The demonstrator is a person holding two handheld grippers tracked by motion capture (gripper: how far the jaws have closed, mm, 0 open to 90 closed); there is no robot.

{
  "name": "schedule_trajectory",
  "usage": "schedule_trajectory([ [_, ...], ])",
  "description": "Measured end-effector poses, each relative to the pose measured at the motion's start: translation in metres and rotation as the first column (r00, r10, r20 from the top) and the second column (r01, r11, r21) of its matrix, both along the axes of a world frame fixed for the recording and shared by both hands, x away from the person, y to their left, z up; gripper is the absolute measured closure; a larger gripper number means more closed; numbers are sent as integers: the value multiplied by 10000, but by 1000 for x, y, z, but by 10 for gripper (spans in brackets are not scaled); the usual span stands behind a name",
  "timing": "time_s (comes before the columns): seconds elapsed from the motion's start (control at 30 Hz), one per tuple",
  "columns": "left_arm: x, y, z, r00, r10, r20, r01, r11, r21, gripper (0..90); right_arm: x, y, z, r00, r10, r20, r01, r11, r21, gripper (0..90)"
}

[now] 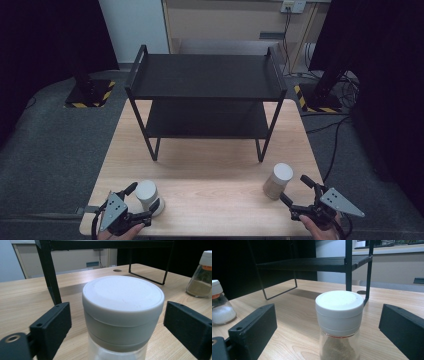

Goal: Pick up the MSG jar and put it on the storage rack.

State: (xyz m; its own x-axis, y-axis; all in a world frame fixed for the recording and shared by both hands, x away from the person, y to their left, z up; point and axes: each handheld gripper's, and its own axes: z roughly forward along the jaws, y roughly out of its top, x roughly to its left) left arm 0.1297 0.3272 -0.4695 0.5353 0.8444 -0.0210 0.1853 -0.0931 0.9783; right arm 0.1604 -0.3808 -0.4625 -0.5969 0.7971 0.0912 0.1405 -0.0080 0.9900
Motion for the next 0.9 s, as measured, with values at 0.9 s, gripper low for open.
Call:
schedule_trajectory([
  [0.9, 1, 8, 8, 9990, -435, 61, 435, 9991, 28, 325, -2, -9, -2, 9999, -106, 4, 105, 9994, 315, 30],
])
